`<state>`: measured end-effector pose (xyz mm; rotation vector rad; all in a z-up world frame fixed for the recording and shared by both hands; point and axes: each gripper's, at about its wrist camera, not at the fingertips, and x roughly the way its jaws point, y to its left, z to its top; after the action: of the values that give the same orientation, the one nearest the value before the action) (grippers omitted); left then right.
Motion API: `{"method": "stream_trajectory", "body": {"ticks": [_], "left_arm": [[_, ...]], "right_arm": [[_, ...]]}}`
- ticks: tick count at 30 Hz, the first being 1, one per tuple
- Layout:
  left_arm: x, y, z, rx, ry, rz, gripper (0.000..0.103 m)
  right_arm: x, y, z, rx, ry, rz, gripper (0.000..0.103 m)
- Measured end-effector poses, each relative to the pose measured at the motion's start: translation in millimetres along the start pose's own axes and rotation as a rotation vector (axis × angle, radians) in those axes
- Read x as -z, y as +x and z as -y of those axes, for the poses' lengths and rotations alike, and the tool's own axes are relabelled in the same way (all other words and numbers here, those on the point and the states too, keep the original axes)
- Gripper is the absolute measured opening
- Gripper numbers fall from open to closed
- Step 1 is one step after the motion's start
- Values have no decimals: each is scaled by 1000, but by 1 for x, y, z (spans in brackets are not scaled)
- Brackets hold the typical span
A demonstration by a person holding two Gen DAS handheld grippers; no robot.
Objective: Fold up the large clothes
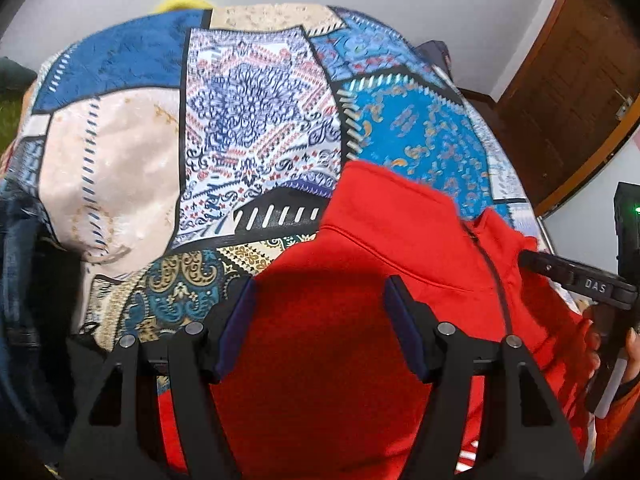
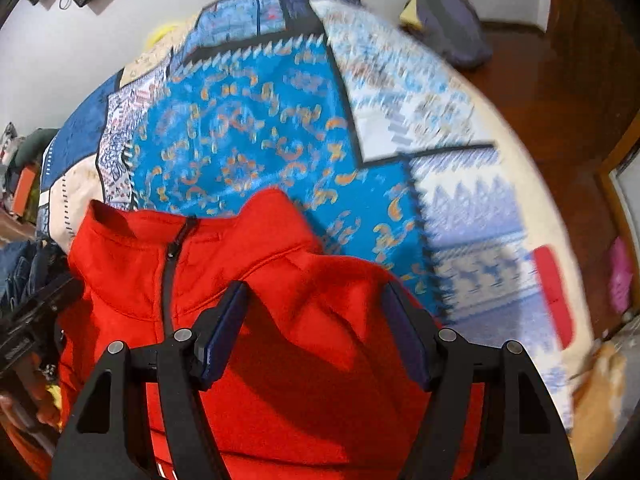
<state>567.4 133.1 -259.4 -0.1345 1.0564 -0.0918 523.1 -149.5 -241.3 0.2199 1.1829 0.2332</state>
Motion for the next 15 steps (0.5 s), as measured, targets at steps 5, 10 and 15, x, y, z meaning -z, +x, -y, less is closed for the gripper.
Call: {"method": "stream_trajectory", "body": {"ticks": [5,10,15], "left_arm": [[8,3,12,-28,76,48,53],[15,-9,29,-69,145,70,5],[25,-34,37,-83,178,82,0]], "right_arm": [[11,6,-14,-7,-103,29,35],[20,-3,-32,22,-180,33,6],[32,-40,-44,19,-228,91,6]]}}
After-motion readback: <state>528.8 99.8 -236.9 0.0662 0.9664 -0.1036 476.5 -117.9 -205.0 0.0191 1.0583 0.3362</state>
